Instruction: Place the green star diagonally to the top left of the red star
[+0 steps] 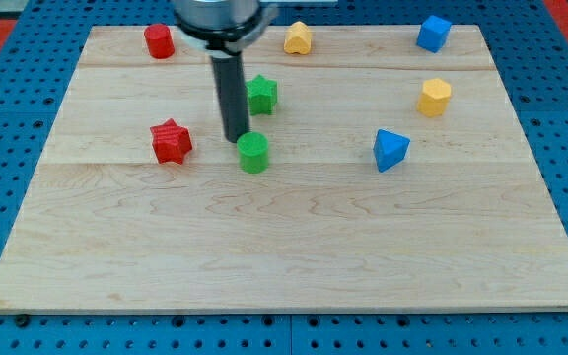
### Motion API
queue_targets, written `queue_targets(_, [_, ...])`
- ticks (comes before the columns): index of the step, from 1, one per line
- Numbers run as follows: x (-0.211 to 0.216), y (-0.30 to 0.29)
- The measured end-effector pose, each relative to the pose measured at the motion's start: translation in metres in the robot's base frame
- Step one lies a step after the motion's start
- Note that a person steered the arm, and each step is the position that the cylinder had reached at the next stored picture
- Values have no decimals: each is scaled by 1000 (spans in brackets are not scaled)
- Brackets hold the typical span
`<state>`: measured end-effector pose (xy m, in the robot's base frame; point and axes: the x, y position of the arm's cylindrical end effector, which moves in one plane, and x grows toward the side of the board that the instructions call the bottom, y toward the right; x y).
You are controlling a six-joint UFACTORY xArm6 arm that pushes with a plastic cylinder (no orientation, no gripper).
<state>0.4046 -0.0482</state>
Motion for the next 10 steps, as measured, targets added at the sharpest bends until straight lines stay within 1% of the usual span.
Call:
queue_targets(1, [-42,22])
queue_targets(2, [-46,59])
queue_targets(3, [-62,60])
queue_targets(4, [-82,21])
queue_targets(5, [-87,-19])
queue_targets(7, [-81,-100])
queue_targets(8, [-70,-120])
queue_targets(9, [-70,-104])
queue_targets(10, [-48,-88])
